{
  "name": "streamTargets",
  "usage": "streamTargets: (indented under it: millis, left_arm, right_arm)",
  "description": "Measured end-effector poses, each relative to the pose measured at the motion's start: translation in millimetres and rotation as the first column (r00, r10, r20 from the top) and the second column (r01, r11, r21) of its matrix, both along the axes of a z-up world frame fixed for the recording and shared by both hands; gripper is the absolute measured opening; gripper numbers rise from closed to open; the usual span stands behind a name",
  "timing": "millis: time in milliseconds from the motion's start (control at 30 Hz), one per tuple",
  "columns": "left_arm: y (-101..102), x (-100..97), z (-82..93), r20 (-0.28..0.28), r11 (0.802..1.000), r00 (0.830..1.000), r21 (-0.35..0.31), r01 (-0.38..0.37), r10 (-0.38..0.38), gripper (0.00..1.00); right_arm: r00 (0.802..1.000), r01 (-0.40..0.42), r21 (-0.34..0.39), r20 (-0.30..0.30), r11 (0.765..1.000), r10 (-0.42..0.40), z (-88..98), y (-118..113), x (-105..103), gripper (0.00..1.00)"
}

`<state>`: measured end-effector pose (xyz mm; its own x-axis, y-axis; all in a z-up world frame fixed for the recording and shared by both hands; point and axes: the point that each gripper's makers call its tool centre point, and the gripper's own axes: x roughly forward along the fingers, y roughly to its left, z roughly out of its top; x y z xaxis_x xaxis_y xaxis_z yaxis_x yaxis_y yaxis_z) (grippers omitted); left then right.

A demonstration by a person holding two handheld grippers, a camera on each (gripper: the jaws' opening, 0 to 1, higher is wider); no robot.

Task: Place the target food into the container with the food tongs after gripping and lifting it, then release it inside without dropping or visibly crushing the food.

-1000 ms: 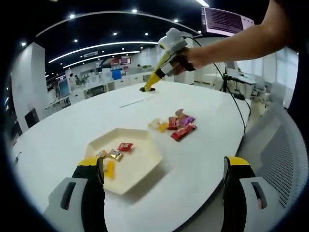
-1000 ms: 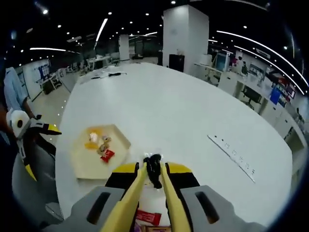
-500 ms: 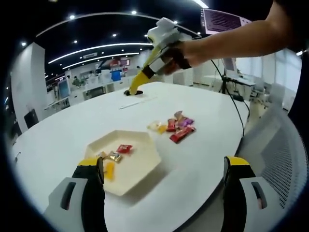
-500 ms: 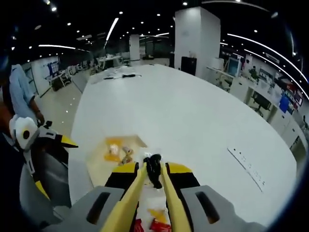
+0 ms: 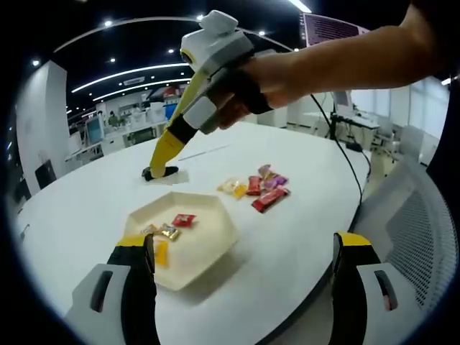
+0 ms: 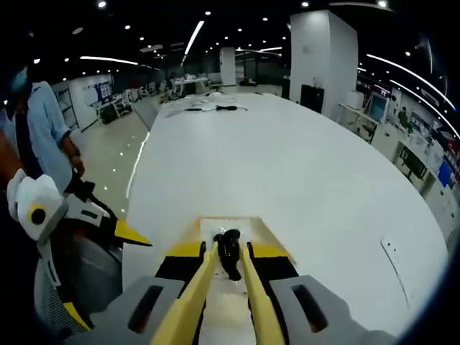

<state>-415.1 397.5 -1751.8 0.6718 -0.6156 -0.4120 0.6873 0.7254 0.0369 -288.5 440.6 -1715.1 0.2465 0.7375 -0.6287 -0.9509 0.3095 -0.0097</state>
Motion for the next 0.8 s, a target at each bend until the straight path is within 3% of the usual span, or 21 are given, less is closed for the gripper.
streamTargets:
  millis: [67,133,300,800]
  left_arm:
    - [0.1,0.4,0.5,0.006,1.000,1.000,0.003,0.000,0.000,0.99]
    - [0.0,0.5,0.7,0.008,1.000,1.000,0.007,0.001,-0.001,0.99]
    - [0.7,1.7,1.1,0.010,1.000,1.000,0.004,-0.005,0.004,0.99]
    - [0.6,1.5,0.7,0.003,1.000,1.000,-0.003,-0.006,0.006,0.99]
  right_arm:
    - [0.999,-0.020,-0.018,0.038,1.000,0.021,-5.3,3.9,-1.5,0.23]
    - [1.000,-0.029,-0.019,0.012,0.999,0.029,-13.1,8.6,-6.5,0.25]
    - [0.998,-0.051,-0.019,0.029,0.999,0.051,-14.7,11.0,-11.9,0.25]
    - [0.996,0.054,0.026,0.072,0.998,-0.055,13.6,-38.7,25.1,0.27]
